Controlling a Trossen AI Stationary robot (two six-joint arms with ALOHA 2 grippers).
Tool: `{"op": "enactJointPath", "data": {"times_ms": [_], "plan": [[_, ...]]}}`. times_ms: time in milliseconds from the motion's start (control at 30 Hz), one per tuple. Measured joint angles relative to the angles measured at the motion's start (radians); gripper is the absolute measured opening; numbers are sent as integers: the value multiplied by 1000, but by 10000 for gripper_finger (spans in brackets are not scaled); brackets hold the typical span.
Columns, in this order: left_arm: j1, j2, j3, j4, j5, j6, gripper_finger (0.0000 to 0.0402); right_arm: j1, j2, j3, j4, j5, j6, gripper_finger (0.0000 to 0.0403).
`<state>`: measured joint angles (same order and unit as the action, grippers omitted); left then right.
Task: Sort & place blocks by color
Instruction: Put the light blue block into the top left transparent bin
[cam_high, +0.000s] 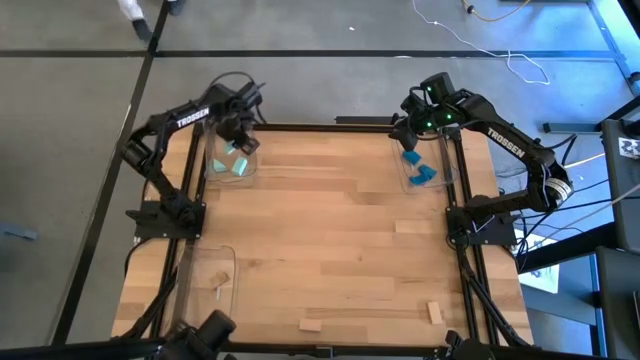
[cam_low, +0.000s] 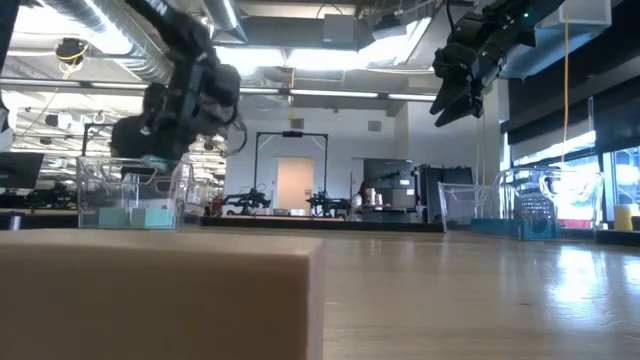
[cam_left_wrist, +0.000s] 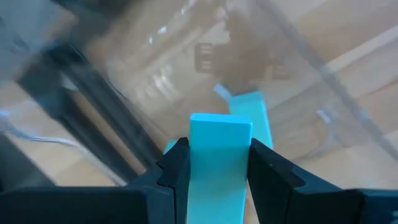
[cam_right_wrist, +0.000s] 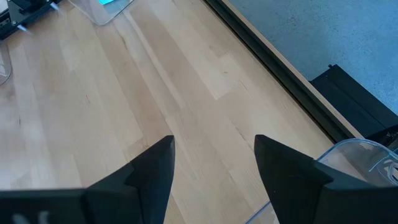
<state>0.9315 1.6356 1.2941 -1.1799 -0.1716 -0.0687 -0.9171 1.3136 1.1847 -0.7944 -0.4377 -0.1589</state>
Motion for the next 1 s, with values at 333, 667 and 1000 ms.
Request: {"op": "enactJointPath", "data": {"times_ms": [333, 667, 1000], "plan": [[33, 0, -205, 200, 63, 0, 116, 0, 0, 0, 0, 0, 0, 221], [32, 0, -206, 234, 58, 24, 159, 0, 0, 0, 0, 0, 0, 221], [32, 0, -205, 228, 64, 26, 192, 0, 0, 0, 0, 0, 0, 221]]}}
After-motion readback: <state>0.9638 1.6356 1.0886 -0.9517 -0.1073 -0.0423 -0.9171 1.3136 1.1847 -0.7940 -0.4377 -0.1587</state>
